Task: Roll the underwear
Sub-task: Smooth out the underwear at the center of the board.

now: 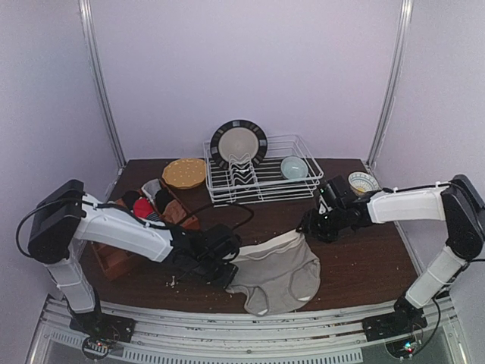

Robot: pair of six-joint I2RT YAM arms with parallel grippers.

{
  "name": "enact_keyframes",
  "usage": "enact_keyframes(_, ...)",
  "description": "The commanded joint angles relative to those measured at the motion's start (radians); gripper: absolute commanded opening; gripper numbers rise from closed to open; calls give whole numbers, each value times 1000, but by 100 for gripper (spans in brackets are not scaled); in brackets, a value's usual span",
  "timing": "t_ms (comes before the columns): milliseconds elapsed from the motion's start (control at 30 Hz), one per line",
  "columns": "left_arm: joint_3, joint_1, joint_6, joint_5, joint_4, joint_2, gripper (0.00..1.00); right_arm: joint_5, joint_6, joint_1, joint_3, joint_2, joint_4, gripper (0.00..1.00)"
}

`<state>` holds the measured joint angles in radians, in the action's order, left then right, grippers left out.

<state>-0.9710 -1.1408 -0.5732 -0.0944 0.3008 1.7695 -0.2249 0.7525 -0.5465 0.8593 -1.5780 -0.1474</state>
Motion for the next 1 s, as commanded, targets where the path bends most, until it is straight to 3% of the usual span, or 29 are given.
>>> enact_keyframes(0, -46, -2, 24, -24, 37, -14, 0, 95, -97, -39, -1, 197, -124, 59)
enact_keyframes(133, -65, -2, 28, -44, 54, -59, 0, 123, -172, -110, -52, 290, -128, 52)
enact_keyframes(267, -113, 23, 46, -8, 53, -26, 0, 97, -223, -167, -73, 227, -103, 17)
enact_keyframes(367, -155, 53, 60, 38, 52, 39, 0, 74, -237, -192, -67, 147, -71, 6)
enact_keyframes(633, -172, 178, 5, 161, -45, 140, 0, 105, -254, -230, -95, 31, -15, 4)
enact_keyframes(967, -177, 254, -116, 236, -115, 183, 0, 114, -270, -240, -214, 75, -11, 5)
